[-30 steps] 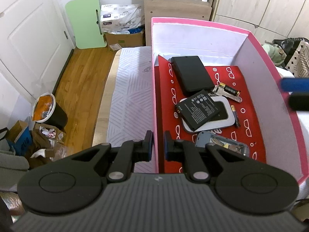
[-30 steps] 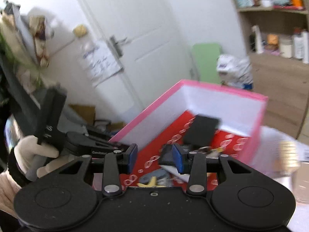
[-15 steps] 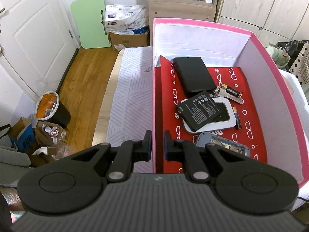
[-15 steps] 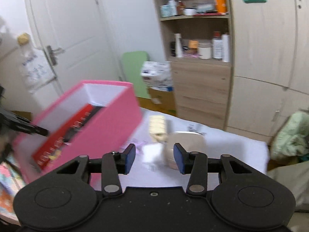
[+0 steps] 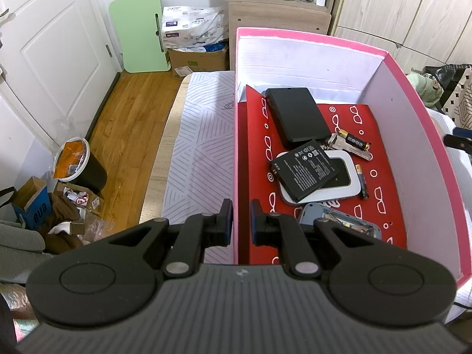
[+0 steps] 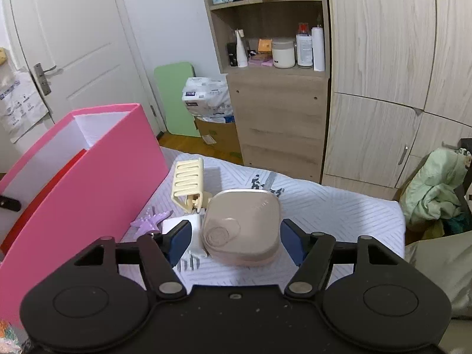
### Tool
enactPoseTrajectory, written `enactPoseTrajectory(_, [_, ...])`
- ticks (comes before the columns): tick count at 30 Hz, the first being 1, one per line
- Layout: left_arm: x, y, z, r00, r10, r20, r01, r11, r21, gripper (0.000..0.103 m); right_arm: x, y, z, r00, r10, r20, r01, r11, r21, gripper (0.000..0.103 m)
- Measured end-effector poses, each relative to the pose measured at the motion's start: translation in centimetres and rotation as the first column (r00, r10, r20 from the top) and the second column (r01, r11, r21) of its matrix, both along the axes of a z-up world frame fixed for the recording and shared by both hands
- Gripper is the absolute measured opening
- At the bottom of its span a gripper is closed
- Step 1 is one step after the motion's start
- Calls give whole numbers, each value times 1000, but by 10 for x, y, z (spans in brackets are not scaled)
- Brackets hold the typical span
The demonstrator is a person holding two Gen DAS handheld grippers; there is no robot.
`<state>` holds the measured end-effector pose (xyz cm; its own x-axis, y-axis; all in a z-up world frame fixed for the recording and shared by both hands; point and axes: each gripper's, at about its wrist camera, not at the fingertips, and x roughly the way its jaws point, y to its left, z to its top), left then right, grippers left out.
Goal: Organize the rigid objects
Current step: 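Grasp the beige round case with the right gripper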
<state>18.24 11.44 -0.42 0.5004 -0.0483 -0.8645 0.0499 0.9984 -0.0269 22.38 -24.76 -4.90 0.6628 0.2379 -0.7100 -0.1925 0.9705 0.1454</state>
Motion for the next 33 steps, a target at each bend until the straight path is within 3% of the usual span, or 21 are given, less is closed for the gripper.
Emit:
enactPoseTrajectory(4, [0, 0, 0, 1000, -1, 1, 1, 1000, 1, 10, 15, 13, -12, 999, -31, -21, 30, 999, -33, 74])
enactPoseTrajectory(7, [0, -1, 0, 1000, -6, 6, 6, 1000, 6, 10, 21, 24, -18, 999, -55, 2, 54, 991, -123, 78])
enactPoseTrajectory(11, [0, -3, -1, 1000, -12, 5, 12, 1000, 17, 10, 31, 23, -24, 998, -63, -16, 61, 993, -97, 88])
enactPoseTrajectory(14, [1, -3, -1, 1000, -14, 4, 14, 1000, 19, 10, 32, 13, -26, 994, -107, -34, 104, 992, -70, 85])
enactPoseTrajectory(15, [1, -2, -1, 1000, -14, 3, 14, 1000, 17, 10, 30, 10, -26, 994, -101, -43, 98, 993, -61, 78])
enactPoseTrajectory(17, [1, -1, -1, 1000, -12, 2, 12, 1000, 11, 10, 24, 6, -25, 993, -100, -55, 98, 994, -40, 78])
enactPoseTrajectory(21, [2, 4, -1, 1000, -7, -1, 7, 1000, -13, 10, 0, 10, -18, 993, -98, -59, 90, 989, -116, 78])
enactPoseTrajectory(33, [5, 4, -3, 1000, 12, 3, -12, 1000, -16, 10, -31, -2, -35, 996, -53, -70, 47, 995, -90, 79])
